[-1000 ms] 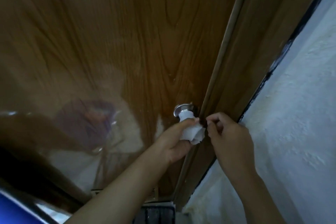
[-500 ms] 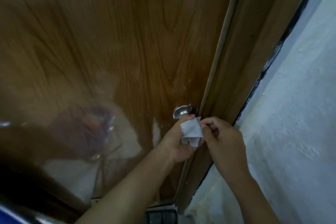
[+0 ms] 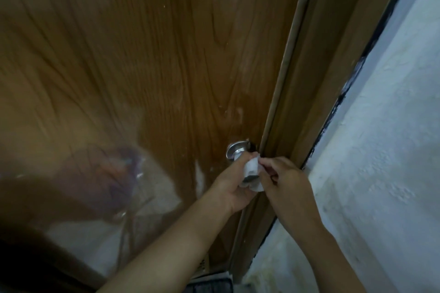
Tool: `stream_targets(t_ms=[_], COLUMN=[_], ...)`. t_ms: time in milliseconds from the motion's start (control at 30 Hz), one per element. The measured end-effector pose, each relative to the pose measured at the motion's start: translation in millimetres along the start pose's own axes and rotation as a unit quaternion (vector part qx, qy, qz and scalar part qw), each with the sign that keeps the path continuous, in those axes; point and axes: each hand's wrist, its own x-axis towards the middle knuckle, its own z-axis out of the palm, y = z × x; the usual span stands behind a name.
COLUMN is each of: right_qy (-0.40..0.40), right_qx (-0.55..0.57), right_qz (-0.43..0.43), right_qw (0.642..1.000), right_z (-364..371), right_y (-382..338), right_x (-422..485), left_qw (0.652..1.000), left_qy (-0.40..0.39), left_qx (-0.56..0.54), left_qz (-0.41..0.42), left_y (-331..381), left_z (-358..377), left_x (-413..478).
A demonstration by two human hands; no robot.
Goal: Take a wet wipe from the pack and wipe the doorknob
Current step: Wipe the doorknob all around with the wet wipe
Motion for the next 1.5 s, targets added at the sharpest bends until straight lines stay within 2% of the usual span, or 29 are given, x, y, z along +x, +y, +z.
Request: stream_targets(t_ms=[133,267,367,500,667,767,867,933,1067,1167,1233,1333,1433,1500], right_qy=[0.038,0.034,0.043,0.045,0.058,0.057,0.054,0.053,0.061,0.031,0.039,0.085,0.078,0.076], right_qx=[0.016,0.035,0.047,0.062,0.043,0.048,0.061,0.06,0.04,0.009,0.012,0.02,0.071,0.068], right_qz=[0.019,0.014,0.011,0.016,0.011,0.013,0.015,0.019,0.043,0.07,0.065,0.051,0.085,0.093], right_qw=[0.999,0.999,0.998,0.997,0.997,0.997,0.997,0.997,0.996,0.997,0.997,0.995,0.991,0.99], right_z=[1,2,4,4,3,3,2,2,5,11,17,27,35,35], right_y=[-1,-4,-3,-2,-3,-4,-4,-2,-2,-4,-3,-5,-4,-2], right_x=[2,1,-1,-4,-5,-4,-4,-3,2,6,6,-1,-8,-10], left_qw=[0.999,0.998,0.996,0.998,0.999,0.999,0.998,0.993,0.934,0.868,0.838,0.821,0.822,0.825], left_qy=[-0.028,0.041,0.072,0.034,-0.018,-0.025,0.017,0.06,0.153,0.219,0.214,0.185,0.172,0.173], left_qx=[0.001,-0.019,-0.03,-0.044,0.025,0.024,0.026,0.086,0.301,0.386,0.411,0.411,0.394,0.383], left_qz=[-0.016,-0.05,-0.047,-0.014,0.024,0.038,0.048,0.059,0.114,0.222,0.288,0.35,0.373,0.378], left_y=[3,17,17,8,-1,-3,-4,-6,-16,-17,-14,-12,-14,-16], left_z=[0,3,4,6,3,1,-3,-8,-20,-22,-20,-21,-26,-30], left_x=[-5,0,5,-2,-12,-19,-22,-24,-29,-32,-35,-39,-39,-39])
